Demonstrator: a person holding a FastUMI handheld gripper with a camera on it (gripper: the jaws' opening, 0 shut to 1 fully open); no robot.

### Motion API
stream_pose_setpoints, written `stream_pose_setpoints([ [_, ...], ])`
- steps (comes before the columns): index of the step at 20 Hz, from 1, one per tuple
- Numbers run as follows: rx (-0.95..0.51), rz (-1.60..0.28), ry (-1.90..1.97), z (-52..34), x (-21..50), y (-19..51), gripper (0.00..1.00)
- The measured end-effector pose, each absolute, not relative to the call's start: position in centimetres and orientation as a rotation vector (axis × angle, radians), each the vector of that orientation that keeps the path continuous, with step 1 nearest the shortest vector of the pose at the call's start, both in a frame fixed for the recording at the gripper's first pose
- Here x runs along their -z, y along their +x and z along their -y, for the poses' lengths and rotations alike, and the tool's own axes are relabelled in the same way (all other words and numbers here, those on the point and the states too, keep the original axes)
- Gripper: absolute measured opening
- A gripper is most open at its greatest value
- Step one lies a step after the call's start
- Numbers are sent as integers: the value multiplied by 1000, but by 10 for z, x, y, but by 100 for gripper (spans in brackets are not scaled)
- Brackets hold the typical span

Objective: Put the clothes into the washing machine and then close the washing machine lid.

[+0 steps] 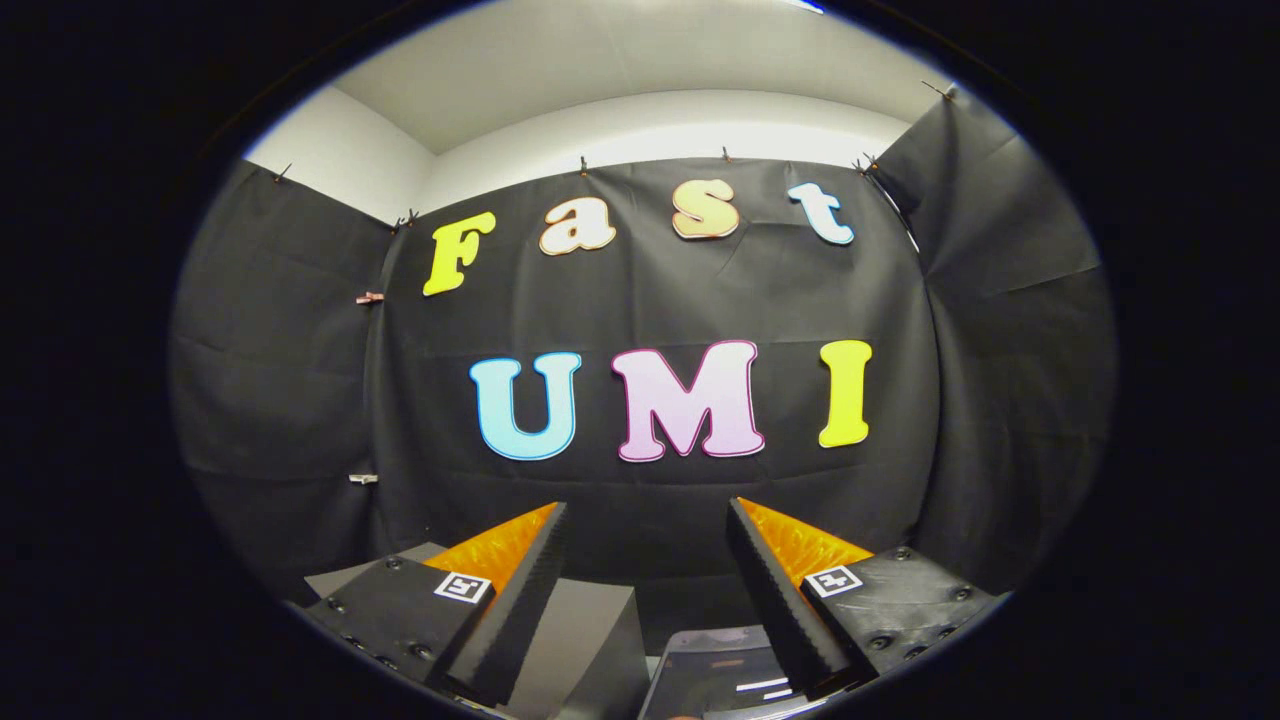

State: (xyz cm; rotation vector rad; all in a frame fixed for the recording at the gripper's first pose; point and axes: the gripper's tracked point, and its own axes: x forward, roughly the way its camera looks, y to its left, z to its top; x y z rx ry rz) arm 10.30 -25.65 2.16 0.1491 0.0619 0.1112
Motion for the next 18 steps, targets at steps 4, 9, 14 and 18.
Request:
stream_pose_setpoints([
  [4,-141,-84,111,245,-11,98,98],
  [9,-143,-79,117,241,-13,101,98],
  [14,-133,-93,122,242,-3,99,98],
  [18,-132,-98,115,245,-2,95,98],
])
